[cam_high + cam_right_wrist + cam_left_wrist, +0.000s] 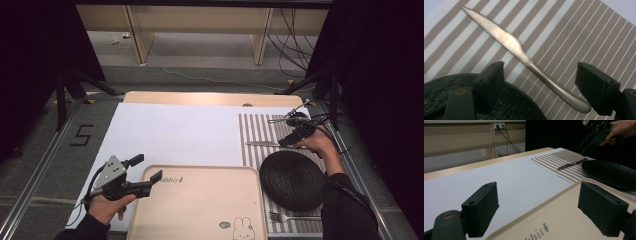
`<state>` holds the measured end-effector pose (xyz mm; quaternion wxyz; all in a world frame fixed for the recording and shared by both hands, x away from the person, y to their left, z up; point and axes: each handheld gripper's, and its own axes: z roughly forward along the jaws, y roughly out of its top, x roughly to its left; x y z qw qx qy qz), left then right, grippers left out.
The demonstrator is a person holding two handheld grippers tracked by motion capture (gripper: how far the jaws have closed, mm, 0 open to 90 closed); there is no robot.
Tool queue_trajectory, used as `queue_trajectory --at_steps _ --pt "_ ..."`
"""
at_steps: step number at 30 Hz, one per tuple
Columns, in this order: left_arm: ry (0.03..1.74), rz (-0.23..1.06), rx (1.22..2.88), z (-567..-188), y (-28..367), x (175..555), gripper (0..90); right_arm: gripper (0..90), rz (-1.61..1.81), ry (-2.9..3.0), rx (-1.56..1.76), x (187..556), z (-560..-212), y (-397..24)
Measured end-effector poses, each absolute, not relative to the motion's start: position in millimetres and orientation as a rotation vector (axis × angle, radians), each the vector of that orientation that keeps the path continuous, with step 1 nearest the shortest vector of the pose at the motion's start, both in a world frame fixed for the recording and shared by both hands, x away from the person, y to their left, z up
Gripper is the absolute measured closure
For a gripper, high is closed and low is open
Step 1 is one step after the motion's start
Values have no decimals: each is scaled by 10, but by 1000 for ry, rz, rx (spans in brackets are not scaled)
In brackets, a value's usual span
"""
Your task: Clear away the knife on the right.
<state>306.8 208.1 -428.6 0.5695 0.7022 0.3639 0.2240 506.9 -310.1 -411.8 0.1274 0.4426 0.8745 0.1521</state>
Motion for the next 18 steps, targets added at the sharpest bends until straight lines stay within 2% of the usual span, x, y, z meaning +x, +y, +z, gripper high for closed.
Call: queue_trajectory --at_steps 18 --pt "846 523 1659 -4294 2068 3068 160 263 265 2627 1285 5316 -4234 -3080"
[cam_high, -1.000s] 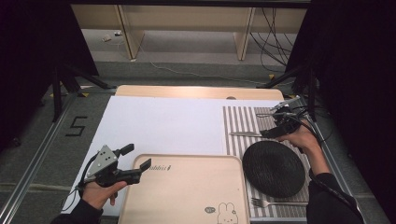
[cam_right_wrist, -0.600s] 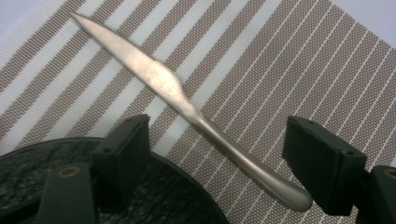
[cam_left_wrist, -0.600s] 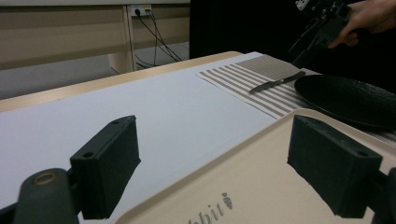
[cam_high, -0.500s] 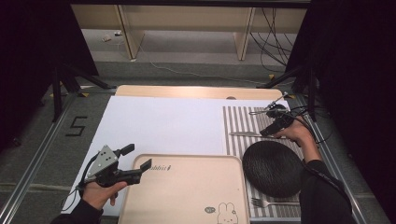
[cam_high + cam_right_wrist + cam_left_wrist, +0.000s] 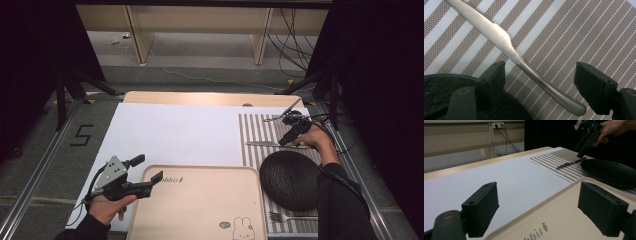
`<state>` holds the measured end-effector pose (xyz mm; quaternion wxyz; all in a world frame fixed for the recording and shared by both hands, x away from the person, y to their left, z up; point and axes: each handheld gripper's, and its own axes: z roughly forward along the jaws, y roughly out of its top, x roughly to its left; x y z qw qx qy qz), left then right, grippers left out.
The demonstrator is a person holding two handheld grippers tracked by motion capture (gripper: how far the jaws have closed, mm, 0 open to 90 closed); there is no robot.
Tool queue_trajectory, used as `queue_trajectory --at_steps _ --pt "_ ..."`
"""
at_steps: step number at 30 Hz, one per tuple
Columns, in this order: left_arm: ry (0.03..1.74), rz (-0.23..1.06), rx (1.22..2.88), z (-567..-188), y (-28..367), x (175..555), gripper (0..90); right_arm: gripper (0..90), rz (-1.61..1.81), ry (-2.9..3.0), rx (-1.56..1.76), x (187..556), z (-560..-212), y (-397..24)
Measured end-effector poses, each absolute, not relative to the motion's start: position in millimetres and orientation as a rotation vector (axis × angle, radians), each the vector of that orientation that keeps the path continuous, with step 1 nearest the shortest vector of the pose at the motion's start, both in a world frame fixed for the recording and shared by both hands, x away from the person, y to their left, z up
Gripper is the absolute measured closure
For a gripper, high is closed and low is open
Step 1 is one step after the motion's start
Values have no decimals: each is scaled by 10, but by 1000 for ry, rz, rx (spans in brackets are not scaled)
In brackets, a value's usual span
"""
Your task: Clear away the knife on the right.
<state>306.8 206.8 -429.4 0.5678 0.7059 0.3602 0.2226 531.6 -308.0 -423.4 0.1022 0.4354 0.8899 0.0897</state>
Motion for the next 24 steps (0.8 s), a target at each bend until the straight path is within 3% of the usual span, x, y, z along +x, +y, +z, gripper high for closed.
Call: queue_trajectory --at_steps 24 --pt "841 520 1659 -4295 2063 3062 161 300 91 2677 1243 5424 -4373 -3012"
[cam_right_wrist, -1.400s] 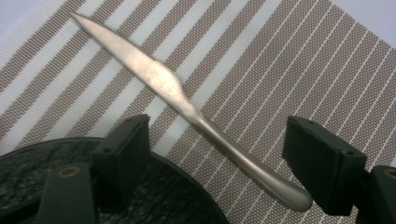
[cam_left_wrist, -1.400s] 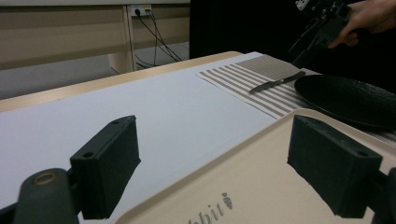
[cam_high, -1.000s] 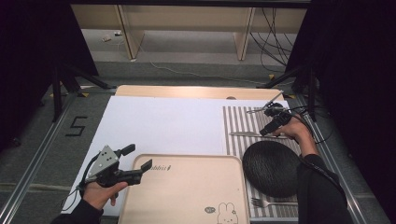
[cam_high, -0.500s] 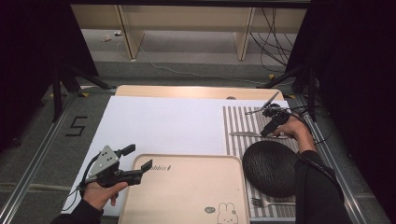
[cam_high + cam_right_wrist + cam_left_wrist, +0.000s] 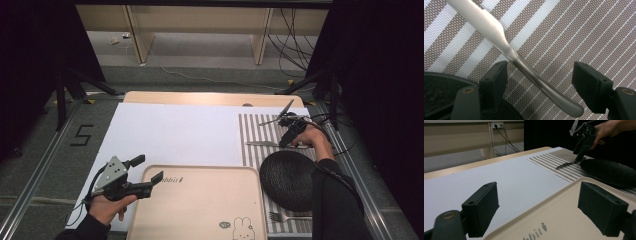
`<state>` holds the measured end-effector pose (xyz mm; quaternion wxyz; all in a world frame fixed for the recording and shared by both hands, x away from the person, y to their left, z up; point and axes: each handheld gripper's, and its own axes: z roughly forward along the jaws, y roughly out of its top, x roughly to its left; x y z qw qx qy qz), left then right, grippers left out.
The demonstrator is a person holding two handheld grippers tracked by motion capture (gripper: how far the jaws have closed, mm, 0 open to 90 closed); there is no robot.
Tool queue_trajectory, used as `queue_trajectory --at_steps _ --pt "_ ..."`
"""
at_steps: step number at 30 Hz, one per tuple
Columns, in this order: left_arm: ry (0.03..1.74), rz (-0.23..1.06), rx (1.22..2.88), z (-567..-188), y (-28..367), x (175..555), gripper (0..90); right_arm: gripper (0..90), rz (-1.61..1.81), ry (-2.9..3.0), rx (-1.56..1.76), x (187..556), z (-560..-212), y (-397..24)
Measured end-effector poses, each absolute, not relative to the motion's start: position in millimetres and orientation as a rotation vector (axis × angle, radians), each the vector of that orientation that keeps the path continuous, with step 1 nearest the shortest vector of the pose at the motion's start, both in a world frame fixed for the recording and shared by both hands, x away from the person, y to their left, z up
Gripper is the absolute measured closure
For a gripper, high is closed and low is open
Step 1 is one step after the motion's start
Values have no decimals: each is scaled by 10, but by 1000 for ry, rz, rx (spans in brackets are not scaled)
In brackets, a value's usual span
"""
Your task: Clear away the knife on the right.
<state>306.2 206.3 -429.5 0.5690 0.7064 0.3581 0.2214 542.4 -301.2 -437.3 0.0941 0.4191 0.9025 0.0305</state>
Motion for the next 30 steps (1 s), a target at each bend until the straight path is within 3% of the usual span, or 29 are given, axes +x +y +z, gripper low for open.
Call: queue_trajectory --at_steps 30 --pt "838 531 1667 -4301 2053 3062 164 459 -1 2738 1171 5433 -4491 -2954"
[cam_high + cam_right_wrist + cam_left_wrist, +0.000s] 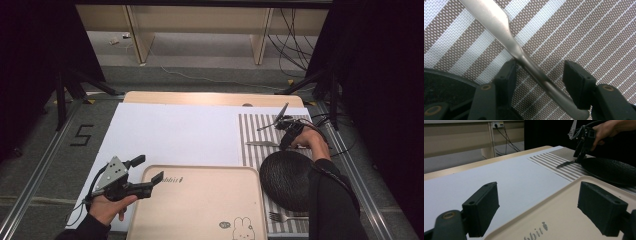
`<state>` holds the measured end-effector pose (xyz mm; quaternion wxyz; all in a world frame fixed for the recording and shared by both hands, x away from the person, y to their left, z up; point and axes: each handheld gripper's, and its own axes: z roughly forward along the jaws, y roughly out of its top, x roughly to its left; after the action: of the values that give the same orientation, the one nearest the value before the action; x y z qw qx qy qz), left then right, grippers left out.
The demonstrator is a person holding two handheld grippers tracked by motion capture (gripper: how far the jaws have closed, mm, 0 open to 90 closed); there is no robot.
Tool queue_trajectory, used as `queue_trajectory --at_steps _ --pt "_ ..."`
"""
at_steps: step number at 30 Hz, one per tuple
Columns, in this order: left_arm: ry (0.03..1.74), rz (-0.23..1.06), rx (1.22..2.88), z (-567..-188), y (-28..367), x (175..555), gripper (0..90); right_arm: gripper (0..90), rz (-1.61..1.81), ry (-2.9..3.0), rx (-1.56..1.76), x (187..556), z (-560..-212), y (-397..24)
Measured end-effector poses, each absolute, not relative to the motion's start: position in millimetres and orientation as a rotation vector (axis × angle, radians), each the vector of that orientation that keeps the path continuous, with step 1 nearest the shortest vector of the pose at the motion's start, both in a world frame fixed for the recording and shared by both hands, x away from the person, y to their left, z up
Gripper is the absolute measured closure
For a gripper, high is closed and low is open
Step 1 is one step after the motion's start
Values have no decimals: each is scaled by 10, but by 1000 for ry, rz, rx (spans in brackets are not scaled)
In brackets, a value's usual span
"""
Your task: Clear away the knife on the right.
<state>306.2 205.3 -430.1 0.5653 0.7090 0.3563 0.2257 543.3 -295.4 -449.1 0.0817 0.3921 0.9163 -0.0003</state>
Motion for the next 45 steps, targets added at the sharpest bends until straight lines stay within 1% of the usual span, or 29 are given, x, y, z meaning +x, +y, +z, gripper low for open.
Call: queue_trajectory --at_steps 11,16,20,45 --pt "835 534 1673 -4301 2049 3059 166 562 8 2765 1148 5422 -4489 -2944" --pt "834 535 1673 -4301 2048 3058 166 575 7 2771 1139 5421 -4491 -2935" --pt "833 535 1674 -4302 2049 3056 166 618 7 2789 1141 5427 -4488 -2932" --pt "832 535 1674 -4299 2050 3054 166 789 11 2851 1044 5414 -4494 -2902"
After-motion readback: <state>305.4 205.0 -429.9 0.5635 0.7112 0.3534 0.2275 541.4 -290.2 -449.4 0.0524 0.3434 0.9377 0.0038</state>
